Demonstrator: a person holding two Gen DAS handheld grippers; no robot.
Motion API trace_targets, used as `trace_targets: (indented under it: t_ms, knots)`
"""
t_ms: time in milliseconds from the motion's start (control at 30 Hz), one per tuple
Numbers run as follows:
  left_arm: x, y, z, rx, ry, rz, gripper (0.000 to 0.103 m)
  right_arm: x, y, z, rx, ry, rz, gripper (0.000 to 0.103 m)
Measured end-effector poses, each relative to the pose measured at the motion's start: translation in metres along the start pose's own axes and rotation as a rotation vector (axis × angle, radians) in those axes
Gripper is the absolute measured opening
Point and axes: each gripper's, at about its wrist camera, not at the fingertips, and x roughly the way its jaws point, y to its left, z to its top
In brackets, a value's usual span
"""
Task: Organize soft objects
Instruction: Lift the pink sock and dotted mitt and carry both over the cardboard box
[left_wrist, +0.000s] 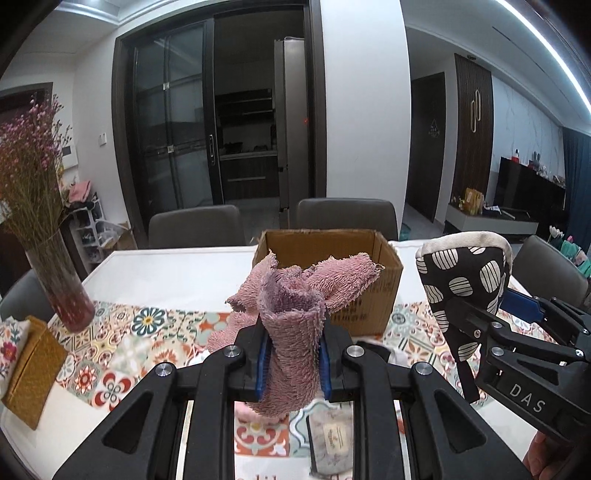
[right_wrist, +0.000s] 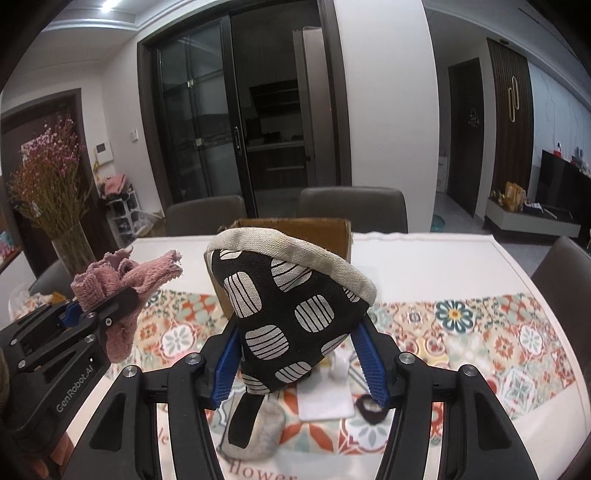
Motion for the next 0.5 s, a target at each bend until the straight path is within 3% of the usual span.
trace_targets:
  t_ms: [500]
  knots:
    - [0.046, 0.002, 0.05, 0.021, -0.067, -0.002, 0.022, 0.037, 0.0, 0.052, -0.009, -0.074, -0.002, 0.059]
